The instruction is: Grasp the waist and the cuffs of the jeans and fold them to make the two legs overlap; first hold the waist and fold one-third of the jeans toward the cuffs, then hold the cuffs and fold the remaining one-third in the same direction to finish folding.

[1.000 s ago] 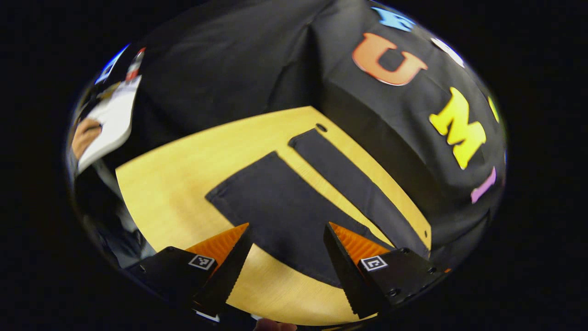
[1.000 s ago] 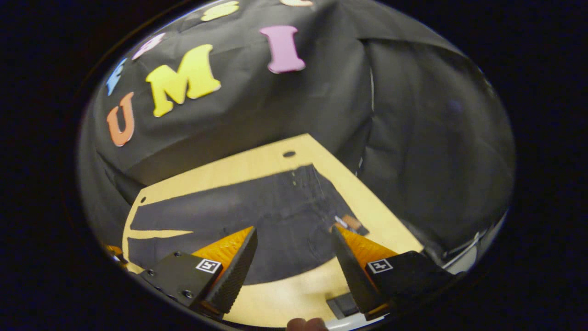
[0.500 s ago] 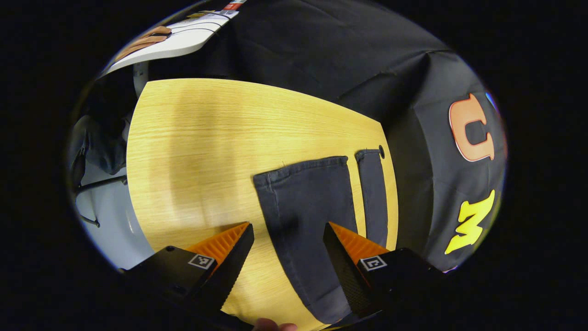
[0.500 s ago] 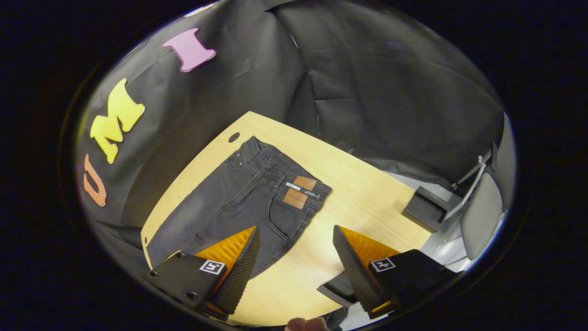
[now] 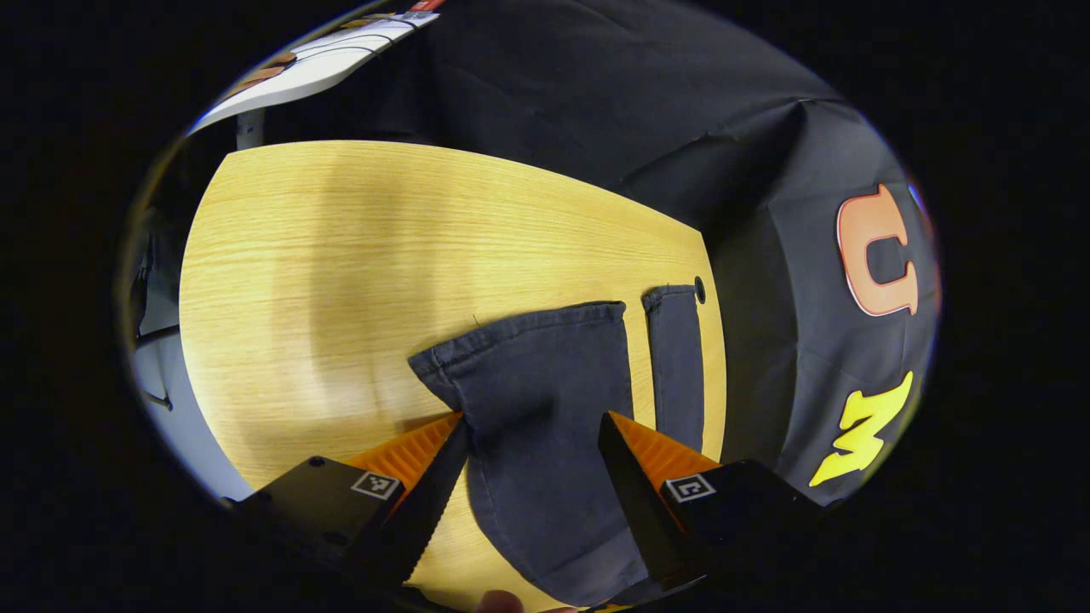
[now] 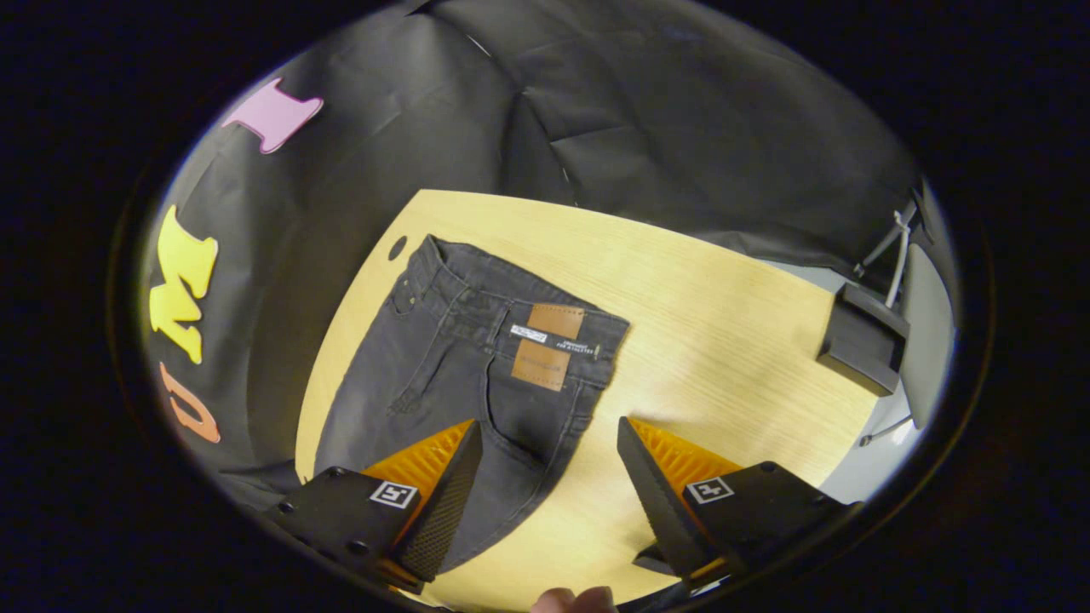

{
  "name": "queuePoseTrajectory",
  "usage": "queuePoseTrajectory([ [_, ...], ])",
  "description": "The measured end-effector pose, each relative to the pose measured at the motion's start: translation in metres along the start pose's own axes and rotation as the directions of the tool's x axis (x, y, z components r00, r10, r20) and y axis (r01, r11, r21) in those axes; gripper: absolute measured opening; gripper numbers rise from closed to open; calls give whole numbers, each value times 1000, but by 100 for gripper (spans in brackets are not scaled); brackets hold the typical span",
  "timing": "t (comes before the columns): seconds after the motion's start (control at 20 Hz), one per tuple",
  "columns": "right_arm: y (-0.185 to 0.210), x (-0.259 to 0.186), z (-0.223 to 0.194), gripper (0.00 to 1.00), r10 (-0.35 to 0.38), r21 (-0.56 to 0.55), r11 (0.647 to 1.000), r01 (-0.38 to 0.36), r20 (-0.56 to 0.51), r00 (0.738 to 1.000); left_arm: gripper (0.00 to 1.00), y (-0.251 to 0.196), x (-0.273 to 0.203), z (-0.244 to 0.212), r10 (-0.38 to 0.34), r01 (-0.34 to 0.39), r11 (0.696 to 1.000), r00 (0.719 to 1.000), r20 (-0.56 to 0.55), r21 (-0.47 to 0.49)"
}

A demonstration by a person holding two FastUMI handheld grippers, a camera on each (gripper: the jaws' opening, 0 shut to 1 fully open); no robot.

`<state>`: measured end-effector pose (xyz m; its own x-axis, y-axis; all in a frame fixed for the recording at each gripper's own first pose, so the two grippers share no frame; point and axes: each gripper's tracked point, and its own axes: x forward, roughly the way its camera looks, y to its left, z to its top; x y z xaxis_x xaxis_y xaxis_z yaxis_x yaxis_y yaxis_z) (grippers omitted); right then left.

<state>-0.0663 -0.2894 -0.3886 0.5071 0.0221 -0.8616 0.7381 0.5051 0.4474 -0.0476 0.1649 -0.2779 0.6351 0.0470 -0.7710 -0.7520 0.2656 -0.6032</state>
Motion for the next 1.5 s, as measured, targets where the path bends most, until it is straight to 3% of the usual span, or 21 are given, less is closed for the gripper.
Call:
queuePoseTrajectory([
  [0.1,6,10,6,93,-5,8,1000,5,7,1000,100,-2,1,0,0,0,1000,1000,-3,0],
  [0.15,12,14,5,93,-3,3,1000,3,4,1000,94,-3,2,0,1,-1,1000,1000,-5,-2],
  [0.25,22,20,6,97,-14,-37,999,15,10,1000,92,-6,6,0,2,-2,1000,1000,-6,-5],
  [0.3,20,22,2,99,-29,-68,997,29,8,1000,80,-7,7,0,1,-2,1000,1000,-8,-6],
  [0.35,20,23,0,99,-46,-99,994,47,16,999,90,-7,8,0,3,-3,1000,1000,-11,-4],
  [0.5,15,26,-1,98,-142,-177,973,146,38,989,81,-11,17,-5,12,-11,1000,1000,-28,12],
  [0.55,10,29,0,92,-186,-195,961,193,56,981,84,-13,18,-6,14,-14,1000,999,-35,16],
  [0.6,7,30,0,82,-219,-203,952,229,71,973,68,-12,21,-8,17,-16,1000,999,-41,18],
  [0.65,6,31,1,73,-241,-203,946,252,76,967,59,-13,23,-9,12,-11,1000,999,-49,18],
  [0.7,5,29,0,64,-257,-210,940,268,77,963,56,-13,24,-11,9,-8,1000,998,-62,15],
  [0.75,5,31,1,61,-273,-228,932,284,76,959,57,-12,27,-12,15,-14,1000,997,-73,10],
  [0.8,-1,30,7,57,-307,-248,915,319,86,948,32,-14,29,-12,7,-7,1000,997,-76,3],
  [0.85,0,27,8,46,-313,-246,913,326,91,945,23,-15,29,-12,-6,6,1000,996,-88,1],
  [0.9,0,32,5,36,-310,-254,913,320,81,947,20,-15,30,-14,-16,15,1000,996,-93,-3],
  [0.95,3,30,6,36,-284,-237,926,292,71,956,13,-15,28,-14,-17,17,1000,995,-99,-2],
  [1.0,5,32,4,5,-275,-200,939,279,49,960,9,-14,28,-14,-15,16,1000,994,-108,5],
  [1.3,16,2,18,8,-153,-79,985,153,-2,988,4,-25,-3,-4,-53,49,998,991,-126,-31],
  [1.35,20,-3,21,5,-130,-71,989,129,-2,992,5,-29,-8,-3,-57,53,998,990,-130,-30],
  [1.5,43,-21,35,8,-69,-88,994,70,13,998,5,-49,-18,6,-80,77,997,987,-140,-25],
])
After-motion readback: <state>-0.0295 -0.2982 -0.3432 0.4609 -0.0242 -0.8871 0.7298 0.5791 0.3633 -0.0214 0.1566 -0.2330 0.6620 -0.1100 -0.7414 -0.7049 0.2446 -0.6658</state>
